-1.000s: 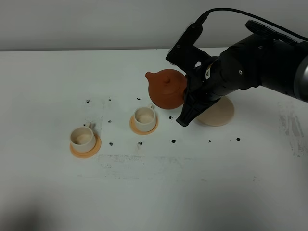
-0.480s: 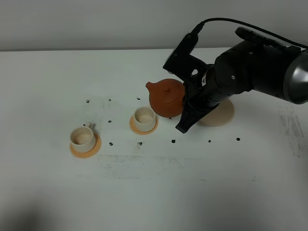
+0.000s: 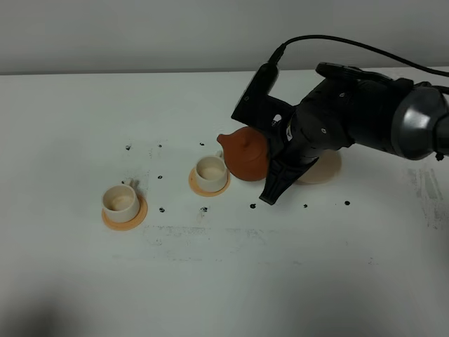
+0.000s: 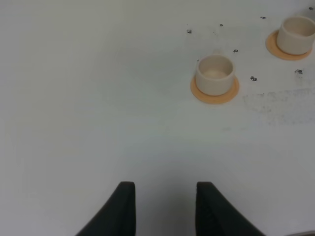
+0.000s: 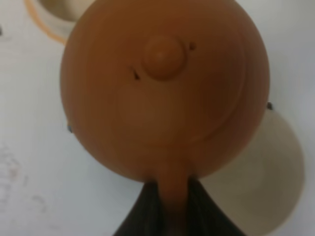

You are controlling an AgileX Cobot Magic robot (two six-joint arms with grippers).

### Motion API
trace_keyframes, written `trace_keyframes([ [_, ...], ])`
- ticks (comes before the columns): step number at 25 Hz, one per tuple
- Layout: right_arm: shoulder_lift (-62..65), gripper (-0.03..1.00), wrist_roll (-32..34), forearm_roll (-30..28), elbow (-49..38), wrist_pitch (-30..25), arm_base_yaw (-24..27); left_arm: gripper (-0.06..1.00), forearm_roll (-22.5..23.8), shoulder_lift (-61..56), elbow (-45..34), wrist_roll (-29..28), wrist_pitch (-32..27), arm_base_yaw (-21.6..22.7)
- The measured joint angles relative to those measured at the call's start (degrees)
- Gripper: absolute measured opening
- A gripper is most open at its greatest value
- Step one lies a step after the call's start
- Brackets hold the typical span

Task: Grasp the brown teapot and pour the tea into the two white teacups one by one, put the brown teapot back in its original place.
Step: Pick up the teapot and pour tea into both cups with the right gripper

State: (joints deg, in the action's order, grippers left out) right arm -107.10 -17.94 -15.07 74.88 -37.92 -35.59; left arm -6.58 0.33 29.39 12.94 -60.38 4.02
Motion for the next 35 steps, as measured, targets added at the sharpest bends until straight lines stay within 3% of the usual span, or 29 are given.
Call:
trace_keyframes([
  [16,-1.36,0.08,3.49,-9.01,0.0,-0.83,-1.44,0.31,0.0,0.0,0.0,0.0,0.0,0.0],
  [35,-3.0,0.08,3.49,-14.96,0.0,-1.32,-3.94,0.31,0.0,0.0,0.0,0.06,0.0,0.0],
])
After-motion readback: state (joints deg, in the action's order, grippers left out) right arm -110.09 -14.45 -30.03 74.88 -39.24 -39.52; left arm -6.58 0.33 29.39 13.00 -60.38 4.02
